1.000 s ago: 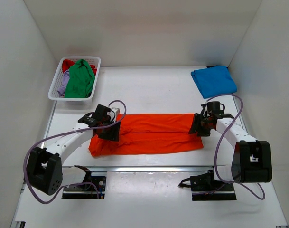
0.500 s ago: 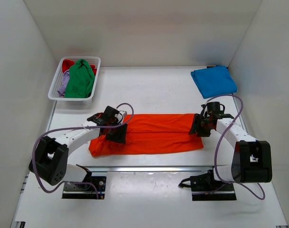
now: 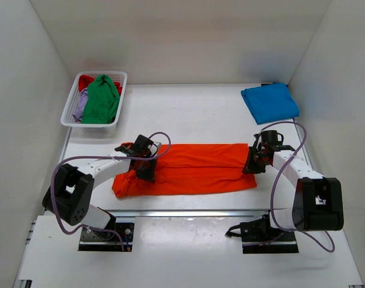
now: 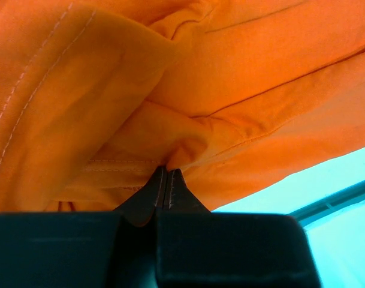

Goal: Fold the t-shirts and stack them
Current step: Fold the other side of the tshirt into a rectangle

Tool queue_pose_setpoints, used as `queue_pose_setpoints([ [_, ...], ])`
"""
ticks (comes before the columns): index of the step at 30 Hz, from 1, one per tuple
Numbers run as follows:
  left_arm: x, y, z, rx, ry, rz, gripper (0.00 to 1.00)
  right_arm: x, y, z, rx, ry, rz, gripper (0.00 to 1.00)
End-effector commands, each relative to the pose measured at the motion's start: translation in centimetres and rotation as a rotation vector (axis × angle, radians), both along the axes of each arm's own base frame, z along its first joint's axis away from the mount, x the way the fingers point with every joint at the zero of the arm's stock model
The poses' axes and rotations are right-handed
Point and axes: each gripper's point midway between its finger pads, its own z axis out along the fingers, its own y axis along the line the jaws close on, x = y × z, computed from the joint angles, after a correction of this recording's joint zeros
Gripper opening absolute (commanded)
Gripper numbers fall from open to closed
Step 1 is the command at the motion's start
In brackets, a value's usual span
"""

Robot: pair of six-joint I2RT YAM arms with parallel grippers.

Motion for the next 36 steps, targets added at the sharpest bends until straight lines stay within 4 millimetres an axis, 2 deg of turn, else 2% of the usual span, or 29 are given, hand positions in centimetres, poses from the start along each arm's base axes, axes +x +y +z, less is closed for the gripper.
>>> queue_pose_setpoints([
  [1, 1.8, -0.7, 2.4, -0.041, -0.066, 0.011, 0.00, 0.8, -0.1, 0.8, 0.004, -0.043, -0.002, 0.00],
  [6, 3.1, -0.6, 4.5, -0.050, -0.109, 0.021, 0.00, 1.3, -0.3, 1.6, 0.008, -0.067, -0.003, 0.00],
  [13, 3.8, 0.1, 5.2, -0.044, -0.127, 0.036, 0.00, 2.4, -1.3, 2.9, 0.007, -0.093, -0.028, 0.00],
  [20, 4.5, 1.3, 4.9, -0.025, -0.131, 0.060, 0.00, 4.0, -2.0, 3.9, -0.003, -0.121, -0.037, 0.00],
  [26, 5.6, 1.2, 4.0, 0.003, -0.123, 0.051, 0.00, 4.9, -2.5, 3.2, -0.009, -0.106, -0.052, 0.00],
  [27, 6.2, 1.2, 4.4, 0.000, -0.141, 0.055, 0.00, 5.0, -2.9, 3.1, -0.011, -0.106, -0.058, 0.00],
  [29, 6.8, 1.2, 3.9, 0.011, -0.128, 0.056, 0.00, 5.4, -3.1, 3.0, -0.018, -0.106, -0.063, 0.01],
  [32, 8.3, 1.3, 3.8, 0.031, -0.138, 0.066, 0.09, 5.7, -3.2, 2.7, -0.037, -0.102, -0.056, 0.00],
  [34, 9.7, 1.2, 4.4, 0.024, -0.167, 0.076, 0.09, 5.7, -3.4, 2.9, -0.041, -0.098, -0.068, 0.00],
  [35, 10.6, 1.3, 5.0, 0.014, -0.177, 0.097, 0.15, 5.8, -3.5, 3.0, -0.057, -0.106, -0.061, 0.02],
  [36, 11.3, 1.3, 5.7, 0.013, -0.194, 0.101, 0.28, 6.1, -3.5, 3.5, -0.067, -0.120, -0.057, 0.05],
])
